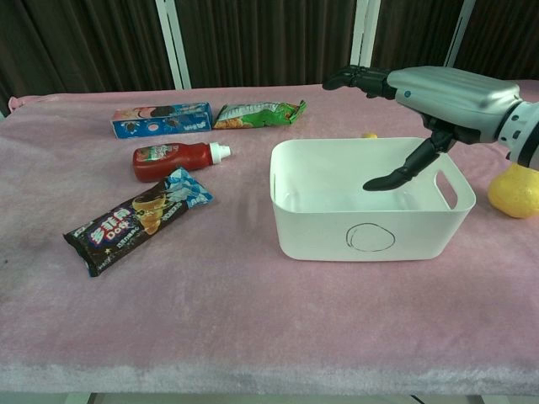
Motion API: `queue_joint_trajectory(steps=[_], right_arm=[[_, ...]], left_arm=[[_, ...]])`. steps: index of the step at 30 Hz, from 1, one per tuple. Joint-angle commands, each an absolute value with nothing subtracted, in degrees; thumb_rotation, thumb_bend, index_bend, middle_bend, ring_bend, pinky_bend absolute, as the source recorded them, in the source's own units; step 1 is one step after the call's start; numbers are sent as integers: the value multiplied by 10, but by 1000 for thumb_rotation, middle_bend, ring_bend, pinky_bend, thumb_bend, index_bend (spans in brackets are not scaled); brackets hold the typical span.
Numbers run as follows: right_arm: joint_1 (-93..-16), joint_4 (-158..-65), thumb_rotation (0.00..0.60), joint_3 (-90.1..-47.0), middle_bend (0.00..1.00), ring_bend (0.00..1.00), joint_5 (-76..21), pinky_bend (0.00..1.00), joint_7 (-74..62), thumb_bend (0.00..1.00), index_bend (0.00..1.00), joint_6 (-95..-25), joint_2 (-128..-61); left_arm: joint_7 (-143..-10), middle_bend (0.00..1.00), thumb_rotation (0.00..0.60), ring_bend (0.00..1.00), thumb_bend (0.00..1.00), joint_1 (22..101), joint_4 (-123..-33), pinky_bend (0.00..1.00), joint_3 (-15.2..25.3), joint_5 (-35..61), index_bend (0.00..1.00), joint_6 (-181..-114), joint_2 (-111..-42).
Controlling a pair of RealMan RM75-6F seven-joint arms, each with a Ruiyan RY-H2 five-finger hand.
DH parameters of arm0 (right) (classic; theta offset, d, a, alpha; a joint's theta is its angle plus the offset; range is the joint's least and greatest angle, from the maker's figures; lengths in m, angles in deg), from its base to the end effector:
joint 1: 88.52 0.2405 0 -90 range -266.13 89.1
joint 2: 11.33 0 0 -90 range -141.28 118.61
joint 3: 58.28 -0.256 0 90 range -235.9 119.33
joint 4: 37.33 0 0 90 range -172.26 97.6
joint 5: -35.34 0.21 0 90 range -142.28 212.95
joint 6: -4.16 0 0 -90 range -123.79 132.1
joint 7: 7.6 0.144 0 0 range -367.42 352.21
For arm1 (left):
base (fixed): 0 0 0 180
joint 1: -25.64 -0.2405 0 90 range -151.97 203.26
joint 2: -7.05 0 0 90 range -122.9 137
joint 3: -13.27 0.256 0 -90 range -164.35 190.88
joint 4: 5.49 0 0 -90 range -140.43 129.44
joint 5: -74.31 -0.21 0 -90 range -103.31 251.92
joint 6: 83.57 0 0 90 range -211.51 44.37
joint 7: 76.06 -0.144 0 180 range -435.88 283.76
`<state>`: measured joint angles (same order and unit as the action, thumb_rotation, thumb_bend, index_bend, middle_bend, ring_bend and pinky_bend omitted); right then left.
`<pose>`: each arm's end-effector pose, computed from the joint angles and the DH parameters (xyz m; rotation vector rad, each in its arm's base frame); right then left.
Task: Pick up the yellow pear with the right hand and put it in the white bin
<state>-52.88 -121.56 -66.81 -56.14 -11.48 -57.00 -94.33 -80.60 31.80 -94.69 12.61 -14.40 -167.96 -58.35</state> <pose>-0.1552 -0.3156 0.0201 1.9839 -0.7392 1.1680 -0.3135 0.1805 0.1475 -1.4987 -0.8164 -0.8314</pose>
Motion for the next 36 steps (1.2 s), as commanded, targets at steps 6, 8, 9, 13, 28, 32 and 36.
queue_joint_trajectory(steps=[6,8,9,13,28,32,36], right_arm=[[-528,-1222,600,-661,37,41,-556,263,-117,107,85,-578,-937],[-528,-1222,600,-658,37,42,-558,263,-118,107,85,-583,-935],[-529,-1222,600,-657,37,42,-559,263,-120,107,85,-586,-934],[-541,-1227,600,-650,37,42,-560,263,-134,107,86,-606,-923],[-714,-1284,600,-584,87,74,-535,280,-182,107,88,-781,-781],[-733,-1213,600,-595,87,74,-512,280,-105,107,88,-794,-790],[-721,-1159,600,-609,87,73,-464,280,-44,107,88,-727,-794]], left_arm=[[-808,330,600,306,447,318,-949,344,127,-144,276,-1679,-583],[-808,330,600,307,448,319,-948,343,127,-144,277,-1679,-583],[-808,330,600,307,448,319,-948,344,127,-144,277,-1678,-583],[-807,330,600,307,448,320,-949,344,127,-142,277,-1674,-582],[-807,330,600,306,447,320,-948,344,126,-141,277,-1677,-583],[-808,330,600,307,447,321,-949,344,126,-140,277,-1674,-583],[-808,330,600,307,448,323,-947,344,125,-141,277,-1674,-584]])
